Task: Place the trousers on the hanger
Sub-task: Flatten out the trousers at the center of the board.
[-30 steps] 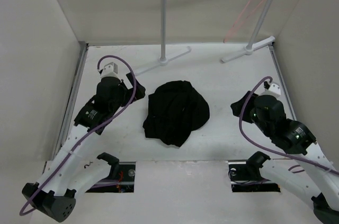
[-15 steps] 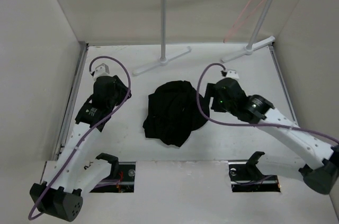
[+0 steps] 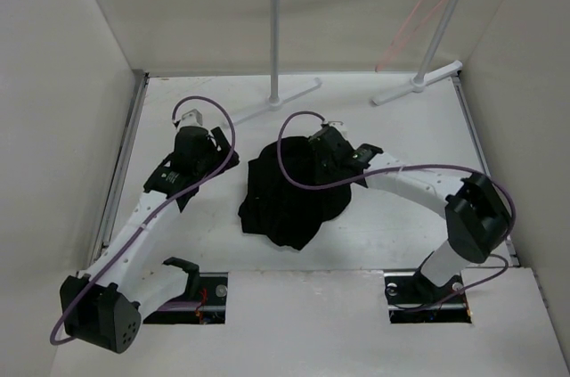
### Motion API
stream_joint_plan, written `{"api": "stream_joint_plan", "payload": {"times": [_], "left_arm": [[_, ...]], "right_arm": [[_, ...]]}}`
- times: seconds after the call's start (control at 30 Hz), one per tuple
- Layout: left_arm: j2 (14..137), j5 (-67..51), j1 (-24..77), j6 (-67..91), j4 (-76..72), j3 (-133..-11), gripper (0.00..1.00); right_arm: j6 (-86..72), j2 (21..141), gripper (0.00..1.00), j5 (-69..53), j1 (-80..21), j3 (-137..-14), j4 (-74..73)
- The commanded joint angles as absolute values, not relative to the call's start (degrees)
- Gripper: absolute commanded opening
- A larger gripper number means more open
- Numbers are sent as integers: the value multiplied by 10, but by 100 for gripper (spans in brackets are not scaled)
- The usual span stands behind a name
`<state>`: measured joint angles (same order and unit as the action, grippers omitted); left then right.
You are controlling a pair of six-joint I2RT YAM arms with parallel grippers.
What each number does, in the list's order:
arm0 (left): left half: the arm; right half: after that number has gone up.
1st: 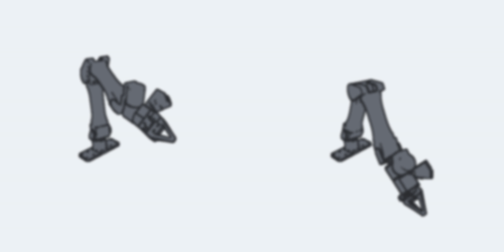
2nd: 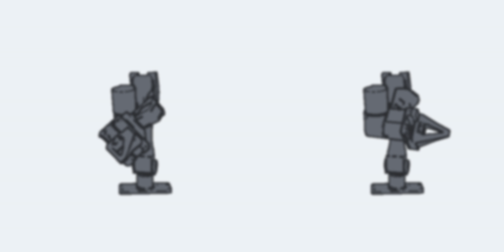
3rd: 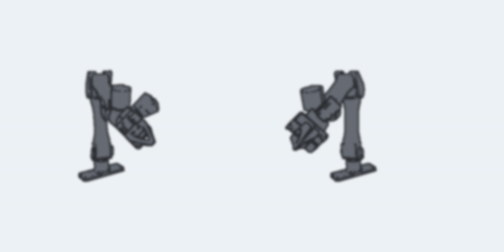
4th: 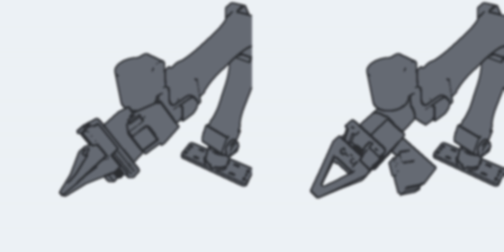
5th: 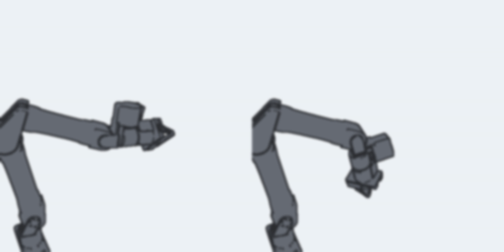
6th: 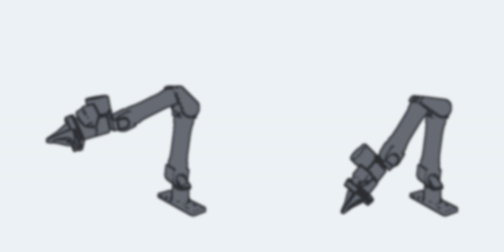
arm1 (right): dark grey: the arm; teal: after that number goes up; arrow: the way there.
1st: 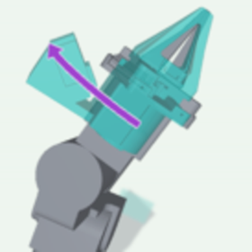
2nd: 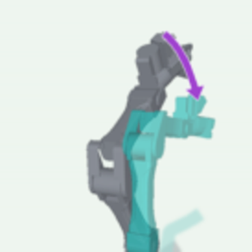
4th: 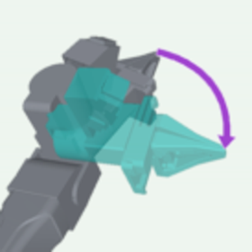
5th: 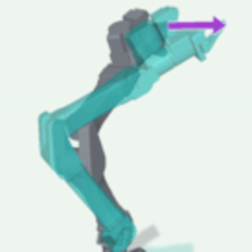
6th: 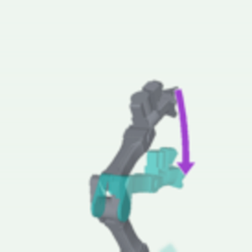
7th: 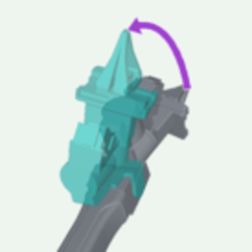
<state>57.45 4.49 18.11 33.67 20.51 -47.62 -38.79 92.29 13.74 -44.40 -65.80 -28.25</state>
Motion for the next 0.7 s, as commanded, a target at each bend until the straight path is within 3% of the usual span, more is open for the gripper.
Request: {"api": "stream_joint_plan", "payload": {"times": [0.0, 0.2, 0.37, 0.5, 0.67], "left_arm": [[590, 39, 204, 334, 166, -485, 67], [669, 58, 293, 329, 129, -534, 71], [765, 50, 315, 332, 68, -580, 76], [865, 16, 327, 331, 18, -624, 80], [1047, -65, 382, 337, -9, -748, 81]], "right_arm": [[-412, 792, 8, 208, -431, -636, -298], [-405, 479, 5, 291, -248, -555, -469], [-427, 333, 4, 279, -76, -474, -521], [-405, 322, 5, 214, 26, -454, -496], [-421, 324, 5, 182, -6, -446, -468]]}}
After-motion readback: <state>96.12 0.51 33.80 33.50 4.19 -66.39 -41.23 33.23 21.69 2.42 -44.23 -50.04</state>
